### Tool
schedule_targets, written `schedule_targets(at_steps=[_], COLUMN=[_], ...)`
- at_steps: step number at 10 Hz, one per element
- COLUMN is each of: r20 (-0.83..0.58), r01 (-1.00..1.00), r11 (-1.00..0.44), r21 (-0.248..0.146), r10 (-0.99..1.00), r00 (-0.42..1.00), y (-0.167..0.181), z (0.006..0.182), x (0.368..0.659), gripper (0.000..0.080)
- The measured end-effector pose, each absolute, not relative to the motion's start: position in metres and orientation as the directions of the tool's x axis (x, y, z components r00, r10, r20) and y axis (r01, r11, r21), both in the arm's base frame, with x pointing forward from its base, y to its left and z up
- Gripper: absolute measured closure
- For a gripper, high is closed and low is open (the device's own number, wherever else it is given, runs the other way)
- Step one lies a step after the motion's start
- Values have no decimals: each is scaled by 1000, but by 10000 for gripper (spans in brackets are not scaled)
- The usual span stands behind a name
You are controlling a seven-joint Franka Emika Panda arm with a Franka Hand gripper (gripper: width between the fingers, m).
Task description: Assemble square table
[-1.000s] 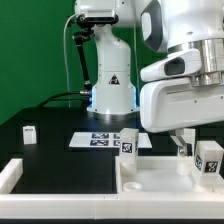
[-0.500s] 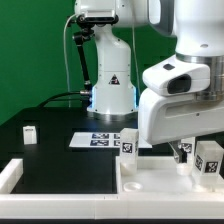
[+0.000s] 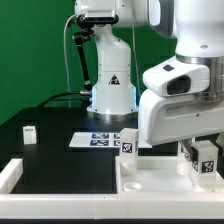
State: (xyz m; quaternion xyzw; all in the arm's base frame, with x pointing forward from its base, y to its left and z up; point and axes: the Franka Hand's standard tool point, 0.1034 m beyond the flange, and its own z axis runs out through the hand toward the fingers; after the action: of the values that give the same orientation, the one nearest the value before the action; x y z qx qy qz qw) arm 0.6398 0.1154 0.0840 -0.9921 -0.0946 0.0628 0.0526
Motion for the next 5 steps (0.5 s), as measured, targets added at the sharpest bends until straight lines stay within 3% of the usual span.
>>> schedule_targets(at_steps=[1, 4, 5], r20=[-125, -130, -110], r01=[92, -122, -282], r11=[-990, -989, -956], r21=[-106, -86, -86], r10=[105, -110, -272], r00=[987, 985, 956], y=[116, 115, 113], z=[84, 83, 83], x=[640, 642, 642], gripper=[511, 511, 511])
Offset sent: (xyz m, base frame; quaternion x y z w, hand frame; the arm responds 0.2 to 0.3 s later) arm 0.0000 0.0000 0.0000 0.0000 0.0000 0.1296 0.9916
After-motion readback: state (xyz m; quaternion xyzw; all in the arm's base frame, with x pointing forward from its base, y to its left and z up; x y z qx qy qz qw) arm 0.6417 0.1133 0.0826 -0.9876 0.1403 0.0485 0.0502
